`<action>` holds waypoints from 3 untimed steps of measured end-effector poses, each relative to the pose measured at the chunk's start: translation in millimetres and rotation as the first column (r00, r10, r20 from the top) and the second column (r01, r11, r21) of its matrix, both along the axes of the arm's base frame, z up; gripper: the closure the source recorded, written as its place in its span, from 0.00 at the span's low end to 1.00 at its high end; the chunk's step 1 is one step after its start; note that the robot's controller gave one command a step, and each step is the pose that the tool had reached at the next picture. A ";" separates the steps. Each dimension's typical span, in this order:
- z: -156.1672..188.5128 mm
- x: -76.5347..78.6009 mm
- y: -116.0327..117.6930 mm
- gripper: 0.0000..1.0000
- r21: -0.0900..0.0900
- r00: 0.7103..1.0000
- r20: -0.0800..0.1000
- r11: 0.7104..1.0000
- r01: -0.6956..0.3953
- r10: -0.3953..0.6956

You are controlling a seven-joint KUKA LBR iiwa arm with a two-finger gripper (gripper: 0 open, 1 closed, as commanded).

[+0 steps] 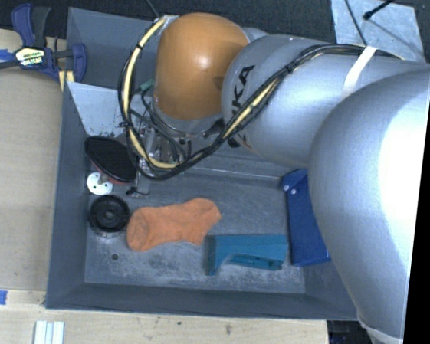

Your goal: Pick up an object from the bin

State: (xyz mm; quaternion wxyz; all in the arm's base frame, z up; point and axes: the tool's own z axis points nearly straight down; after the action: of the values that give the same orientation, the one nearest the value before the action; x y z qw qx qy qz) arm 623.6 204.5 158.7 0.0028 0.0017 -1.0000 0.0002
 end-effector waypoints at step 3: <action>-88.0 -64.2 -66.1 1.00 0.001 1.000 0.008 1.000 0.020 -0.020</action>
Offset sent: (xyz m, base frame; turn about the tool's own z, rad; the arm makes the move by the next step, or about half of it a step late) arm -0.0651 -0.0658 -0.0887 0.0184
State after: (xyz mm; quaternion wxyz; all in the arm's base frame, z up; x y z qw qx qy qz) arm 559.3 138.4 70.6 -0.0011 -0.0081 -1.0000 -0.0005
